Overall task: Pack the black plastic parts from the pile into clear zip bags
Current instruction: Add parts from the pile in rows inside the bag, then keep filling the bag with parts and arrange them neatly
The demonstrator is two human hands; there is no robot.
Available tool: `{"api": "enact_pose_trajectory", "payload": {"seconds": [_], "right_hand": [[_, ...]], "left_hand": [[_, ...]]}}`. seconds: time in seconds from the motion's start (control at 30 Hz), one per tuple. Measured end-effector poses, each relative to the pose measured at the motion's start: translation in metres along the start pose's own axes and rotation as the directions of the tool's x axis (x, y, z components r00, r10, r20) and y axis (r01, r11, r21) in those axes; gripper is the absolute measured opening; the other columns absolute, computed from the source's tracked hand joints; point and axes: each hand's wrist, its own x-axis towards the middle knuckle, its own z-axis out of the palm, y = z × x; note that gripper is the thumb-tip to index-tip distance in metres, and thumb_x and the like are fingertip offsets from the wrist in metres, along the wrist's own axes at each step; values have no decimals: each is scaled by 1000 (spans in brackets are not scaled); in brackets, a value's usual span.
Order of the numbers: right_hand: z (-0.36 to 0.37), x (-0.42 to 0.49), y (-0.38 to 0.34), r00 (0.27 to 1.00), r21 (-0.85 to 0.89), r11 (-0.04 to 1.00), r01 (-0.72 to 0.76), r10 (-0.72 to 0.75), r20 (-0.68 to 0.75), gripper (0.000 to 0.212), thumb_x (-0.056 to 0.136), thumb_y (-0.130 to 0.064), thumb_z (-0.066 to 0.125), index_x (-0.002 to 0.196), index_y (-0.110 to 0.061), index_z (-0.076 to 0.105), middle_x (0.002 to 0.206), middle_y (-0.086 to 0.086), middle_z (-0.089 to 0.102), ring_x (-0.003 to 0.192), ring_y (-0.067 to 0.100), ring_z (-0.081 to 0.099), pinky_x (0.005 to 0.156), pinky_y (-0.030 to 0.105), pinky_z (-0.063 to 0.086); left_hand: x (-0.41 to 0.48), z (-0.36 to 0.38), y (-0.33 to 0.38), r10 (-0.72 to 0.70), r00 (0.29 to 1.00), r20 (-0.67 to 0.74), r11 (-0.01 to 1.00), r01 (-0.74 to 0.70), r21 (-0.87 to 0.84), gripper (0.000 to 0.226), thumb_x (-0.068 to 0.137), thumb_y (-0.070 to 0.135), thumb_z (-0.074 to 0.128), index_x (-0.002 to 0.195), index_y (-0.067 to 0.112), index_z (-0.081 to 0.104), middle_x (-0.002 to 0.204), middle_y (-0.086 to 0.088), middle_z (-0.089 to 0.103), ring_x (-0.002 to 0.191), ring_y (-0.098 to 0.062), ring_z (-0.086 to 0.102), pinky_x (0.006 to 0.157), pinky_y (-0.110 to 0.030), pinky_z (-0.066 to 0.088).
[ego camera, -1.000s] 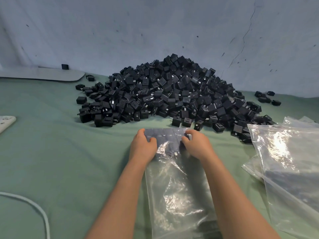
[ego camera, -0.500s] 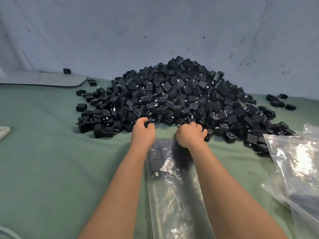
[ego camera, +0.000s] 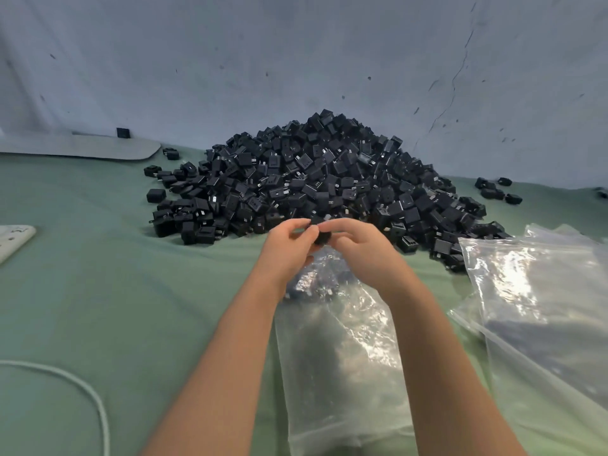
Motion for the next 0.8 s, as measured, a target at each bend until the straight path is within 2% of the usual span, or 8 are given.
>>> {"api": "enact_pose_trajectory", "payload": {"seconds": [0.1, 0.23, 0.3, 0.4, 0.47, 0.57, 0.7, 0.8], "right_hand": [[-3, -34, 9, 1000, 47, 999, -18, 19, -17, 25, 94, -5, 44, 102, -21, 61, 106, -1, 66, 103, 20, 63, 80, 26, 48], [-7, -77, 22, 989, -72, 991, 113, -105, 107, 32, 92, -5, 50, 93, -33, 66, 136, -16, 41, 131, -1, 35, 107, 23, 29], [-7, -96, 24, 974, -85, 984, 157, -140, 176, 41, 91, -4, 51, 88, -42, 66, 135, -24, 41, 127, -6, 37, 106, 16, 28], [-9, -118, 30, 976, -121, 977, 174, -155, 153, 43, 93, -7, 52, 92, -47, 65, 119, -30, 44, 108, -14, 45, 87, -2, 28], [-11, -130, 36, 990, -129, 983, 131, -122, 75, 42, 94, -12, 52, 98, -52, 63, 115, -25, 49, 106, -14, 45, 84, 1, 30], [-18, -147, 46, 996, -73, 997, 17, -24, -87, 44, 93, -10, 53, 102, -53, 60, 116, -18, 56, 108, -1, 52, 92, 18, 39], [-23, -164, 45, 991, 55, 997, -54, 60, -123, 41, 92, -6, 51, 98, -43, 68, 114, -14, 64, 104, 5, 60, 90, 22, 45], [-20, -175, 38, 996, 66, 996, -61, 65, -62, 38, 91, -5, 52, 91, -38, 72, 101, -13, 72, 101, 22, 64, 92, 37, 50]], "left_hand": [[-26, -3, -2, -8, 998, 64, 999, 6, 39, 17, 96, 11, 51, 104, 20, 62, 103, -9, 65, 86, -17, 65, 74, -25, 55], [-55, -6, -6, -63, 972, 226, 990, 32, 138, 22, 97, 10, 48, 95, 23, 65, 101, -10, 67, 82, -17, 64, 69, -21, 56], [-69, -5, -7, -92, 953, 288, 984, 42, 175, 17, 96, 12, 49, 98, 22, 63, 100, -10, 68, 80, -17, 64, 76, -25, 57], [-85, 2, -11, -104, 953, 286, 977, 44, 209, 12, 95, 21, 55, 106, 18, 58, 95, -5, 67, 75, -14, 67, 78, -27, 58], [-96, 7, -16, -51, 966, 253, 956, -26, 291, 21, 95, 31, 53, 110, 17, 55, 99, -1, 67, 82, -11, 68, 79, -26, 56], [-116, 12, -27, 72, 925, 374, 816, -270, 511, 31, 88, 44, 60, 112, 25, 56, 112, 8, 61, 98, -6, 59, 88, -23, 47], [-132, 20, -46, -49, 821, 569, 426, -498, 756, 37, 86, 39, 60, 120, 25, 56, 120, 3, 51, 113, -15, 46, 94, -30, 40], [-131, 25, -48, 23, 852, 523, 395, -488, 778, 14, 91, 24, 51, 101, 18, 59, 100, 1, 55, 98, -22, 54, 76, -29, 40]]}}
